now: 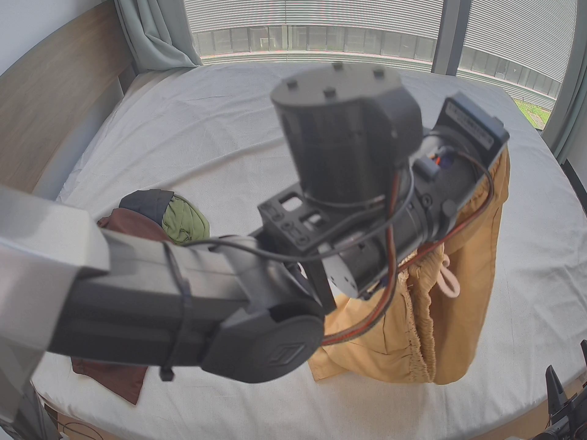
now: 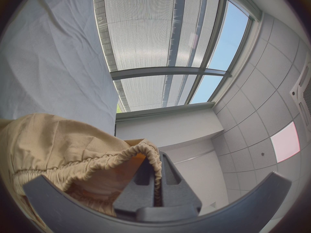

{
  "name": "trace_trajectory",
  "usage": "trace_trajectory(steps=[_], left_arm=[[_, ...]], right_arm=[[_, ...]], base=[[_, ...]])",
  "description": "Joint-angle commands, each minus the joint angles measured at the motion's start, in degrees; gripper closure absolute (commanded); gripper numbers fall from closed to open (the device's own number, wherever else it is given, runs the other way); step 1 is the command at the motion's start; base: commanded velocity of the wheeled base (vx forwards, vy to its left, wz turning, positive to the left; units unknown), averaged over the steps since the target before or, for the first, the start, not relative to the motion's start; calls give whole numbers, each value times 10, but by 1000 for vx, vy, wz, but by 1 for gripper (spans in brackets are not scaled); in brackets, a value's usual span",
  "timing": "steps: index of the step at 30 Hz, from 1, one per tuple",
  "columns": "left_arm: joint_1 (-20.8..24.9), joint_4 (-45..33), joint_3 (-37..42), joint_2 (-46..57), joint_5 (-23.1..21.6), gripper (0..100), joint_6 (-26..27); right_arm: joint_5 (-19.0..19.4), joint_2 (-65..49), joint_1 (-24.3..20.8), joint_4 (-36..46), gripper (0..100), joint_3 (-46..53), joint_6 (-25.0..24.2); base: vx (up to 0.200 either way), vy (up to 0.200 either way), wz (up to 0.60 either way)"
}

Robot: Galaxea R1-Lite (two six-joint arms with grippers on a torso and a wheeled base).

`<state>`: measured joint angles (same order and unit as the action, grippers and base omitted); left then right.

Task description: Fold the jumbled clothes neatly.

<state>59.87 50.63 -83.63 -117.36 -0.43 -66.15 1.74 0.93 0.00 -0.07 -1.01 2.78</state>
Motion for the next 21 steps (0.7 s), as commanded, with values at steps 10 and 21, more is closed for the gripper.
trace_trajectory(steps=[10,21], left_arm=[[-99,42,161,60,-8,100,36],[-162,189,315,51,-48,100,96]], right_arm=[[0,-7,0,0,0,9,0],[0,-7,0,0,0,9,0]], base=[[0,0,0],[0,0,0]])
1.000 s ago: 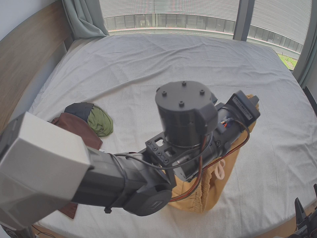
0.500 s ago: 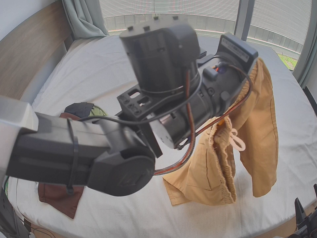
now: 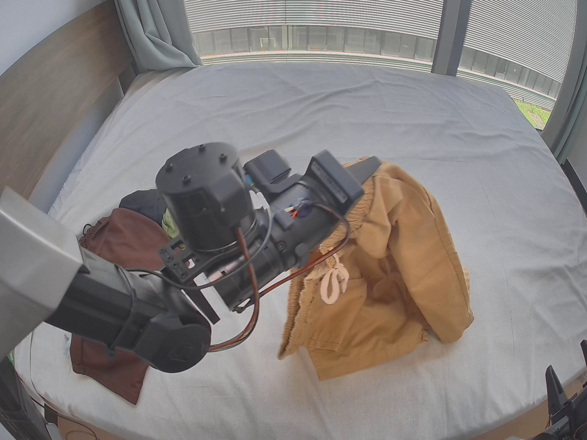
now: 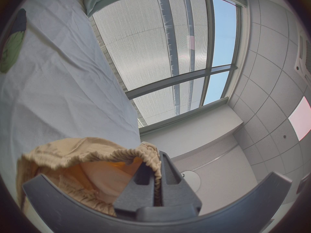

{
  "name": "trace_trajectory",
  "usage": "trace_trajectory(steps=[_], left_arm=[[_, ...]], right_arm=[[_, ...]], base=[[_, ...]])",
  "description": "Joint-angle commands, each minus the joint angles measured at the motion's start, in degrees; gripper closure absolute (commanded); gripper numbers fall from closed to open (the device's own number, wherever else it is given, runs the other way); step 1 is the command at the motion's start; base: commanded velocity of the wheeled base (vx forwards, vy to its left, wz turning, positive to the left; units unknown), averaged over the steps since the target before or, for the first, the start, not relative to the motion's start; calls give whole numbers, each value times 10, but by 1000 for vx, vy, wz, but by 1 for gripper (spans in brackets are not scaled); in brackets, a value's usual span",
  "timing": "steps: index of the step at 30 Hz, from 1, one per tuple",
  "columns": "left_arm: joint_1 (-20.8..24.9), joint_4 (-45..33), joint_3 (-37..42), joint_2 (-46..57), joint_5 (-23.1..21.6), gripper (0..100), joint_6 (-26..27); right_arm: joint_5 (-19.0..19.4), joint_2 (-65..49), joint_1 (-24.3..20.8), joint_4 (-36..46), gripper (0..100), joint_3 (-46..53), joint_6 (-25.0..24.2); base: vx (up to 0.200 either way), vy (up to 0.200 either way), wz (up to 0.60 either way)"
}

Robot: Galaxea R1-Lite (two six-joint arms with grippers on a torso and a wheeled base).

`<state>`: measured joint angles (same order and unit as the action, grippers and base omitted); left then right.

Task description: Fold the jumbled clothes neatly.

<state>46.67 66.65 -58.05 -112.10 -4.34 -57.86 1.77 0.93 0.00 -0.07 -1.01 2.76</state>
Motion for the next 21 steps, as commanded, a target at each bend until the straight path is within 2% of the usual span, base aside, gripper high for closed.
trace_trajectory(steps=[1,11,21], left_arm=[[-32,36,69,0,-9,100,14],[-68,126,148,-15,-9,100,33],[-110,182,207,-11,-9,100,33]], right_arm=[[0,-7,0,0,0,9,1],[0,-7,0,0,0,9,1],[0,-7,0,0,0,9,1]], base=[[0,0,0],[0,0,0],[0,0,0]])
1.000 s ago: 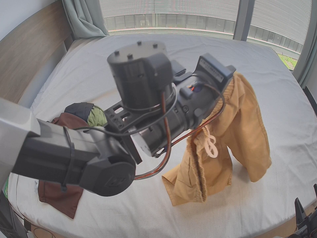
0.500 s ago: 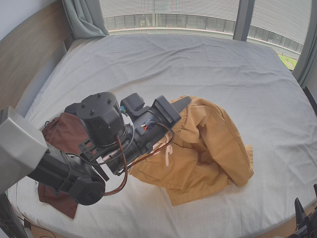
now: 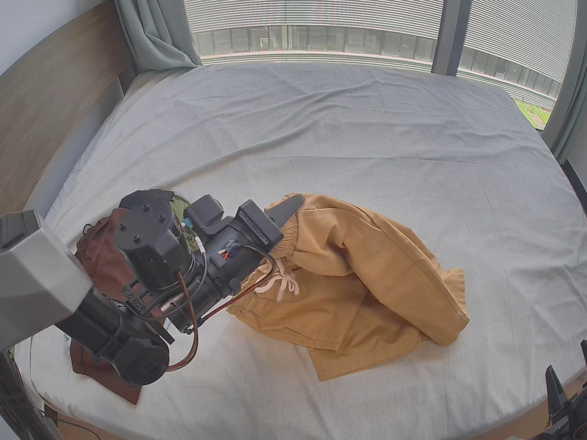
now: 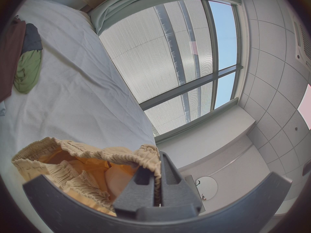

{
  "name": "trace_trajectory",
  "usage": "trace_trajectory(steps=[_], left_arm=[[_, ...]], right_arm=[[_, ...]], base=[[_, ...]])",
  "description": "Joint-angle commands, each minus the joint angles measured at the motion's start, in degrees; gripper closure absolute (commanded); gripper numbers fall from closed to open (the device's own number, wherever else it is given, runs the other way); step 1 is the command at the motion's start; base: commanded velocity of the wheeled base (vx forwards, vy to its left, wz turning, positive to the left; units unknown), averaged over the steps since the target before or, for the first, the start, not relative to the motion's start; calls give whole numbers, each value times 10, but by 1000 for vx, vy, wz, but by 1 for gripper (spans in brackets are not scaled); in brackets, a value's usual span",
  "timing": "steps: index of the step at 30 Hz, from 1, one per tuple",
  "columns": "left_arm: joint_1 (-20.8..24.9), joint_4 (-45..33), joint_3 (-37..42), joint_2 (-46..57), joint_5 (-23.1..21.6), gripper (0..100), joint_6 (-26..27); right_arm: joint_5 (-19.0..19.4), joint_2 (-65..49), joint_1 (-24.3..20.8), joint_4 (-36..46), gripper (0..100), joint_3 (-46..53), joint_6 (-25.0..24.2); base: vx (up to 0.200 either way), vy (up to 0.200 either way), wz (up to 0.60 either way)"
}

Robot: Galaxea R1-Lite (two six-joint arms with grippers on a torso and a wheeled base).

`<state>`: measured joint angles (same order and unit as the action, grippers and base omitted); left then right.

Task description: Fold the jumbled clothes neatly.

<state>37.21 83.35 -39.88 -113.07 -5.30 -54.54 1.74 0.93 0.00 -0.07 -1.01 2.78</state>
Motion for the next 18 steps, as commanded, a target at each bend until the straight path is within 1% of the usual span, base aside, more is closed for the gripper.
trace_trajectory(steps=[1,4,6,10,12,13,18], left_arm=[[-21,30,37,-4,-1,100,-1],[-31,52,61,-9,2,100,-1],[-41,52,74,-8,1,100,-1],[-68,52,80,-4,-1,100,0],[-70,52,80,-4,-1,100,0],[-86,53,80,-3,-1,100,0],[-110,53,82,-3,0,100,3]], right_arm=[[0,-7,0,0,0,9,0],[0,-7,0,0,0,9,0],[0,-7,0,0,0,9,0],[0,-7,0,0,0,9,0],[0,-7,0,0,0,9,0],[0,-7,0,0,0,9,0],[0,-7,0,0,0,9,0]], base=[[0,0,0],[0,0,0],[0,0,0],[0,0,0],[0,0,0],[0,0,0],[0,0,0]])
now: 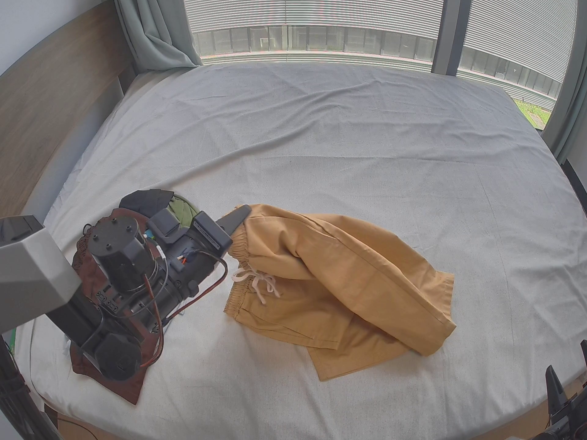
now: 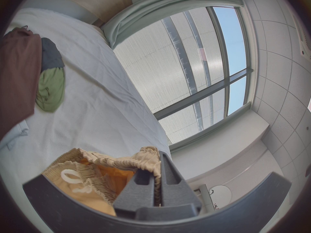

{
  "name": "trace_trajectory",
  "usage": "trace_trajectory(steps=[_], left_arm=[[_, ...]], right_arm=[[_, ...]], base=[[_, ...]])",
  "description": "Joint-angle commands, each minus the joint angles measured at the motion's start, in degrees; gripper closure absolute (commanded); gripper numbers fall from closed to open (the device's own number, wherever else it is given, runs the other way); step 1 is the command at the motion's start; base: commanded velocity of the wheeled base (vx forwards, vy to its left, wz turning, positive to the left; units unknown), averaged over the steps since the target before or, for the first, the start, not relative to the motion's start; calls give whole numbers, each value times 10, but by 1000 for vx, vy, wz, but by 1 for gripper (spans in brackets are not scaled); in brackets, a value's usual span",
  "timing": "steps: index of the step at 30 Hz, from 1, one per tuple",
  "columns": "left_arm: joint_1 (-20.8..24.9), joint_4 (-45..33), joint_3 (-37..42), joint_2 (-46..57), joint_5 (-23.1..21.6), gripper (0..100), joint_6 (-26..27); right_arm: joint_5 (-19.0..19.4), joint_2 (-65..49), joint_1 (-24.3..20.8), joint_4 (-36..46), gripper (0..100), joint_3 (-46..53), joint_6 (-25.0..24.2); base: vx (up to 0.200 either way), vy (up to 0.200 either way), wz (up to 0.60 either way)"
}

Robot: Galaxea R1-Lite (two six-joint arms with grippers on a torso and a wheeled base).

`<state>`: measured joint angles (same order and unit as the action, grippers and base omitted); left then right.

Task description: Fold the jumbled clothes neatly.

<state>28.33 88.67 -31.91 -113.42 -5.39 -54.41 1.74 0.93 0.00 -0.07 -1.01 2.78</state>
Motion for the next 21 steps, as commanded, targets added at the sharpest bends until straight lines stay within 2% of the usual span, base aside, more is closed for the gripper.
trace_trajectory(steps=[1,6,11,16,21], left_arm=[[-28,1,7,0,0,100,2],[-46,1,20,1,-2,100,1],[-74,1,33,4,-26,100,4],[-123,0,71,15,-98,100,70],[-151,0,73,6,-112,100,115]], right_arm=[[0,-7,0,0,0,9,0],[0,-7,0,0,0,9,1],[0,-7,0,0,0,9,1],[0,-7,0,0,0,9,1],[0,-7,-1,-1,0,9,-1]], base=[[0,0,0],[0,0,0],[0,0,0],[0,0,0],[0,0,0]])
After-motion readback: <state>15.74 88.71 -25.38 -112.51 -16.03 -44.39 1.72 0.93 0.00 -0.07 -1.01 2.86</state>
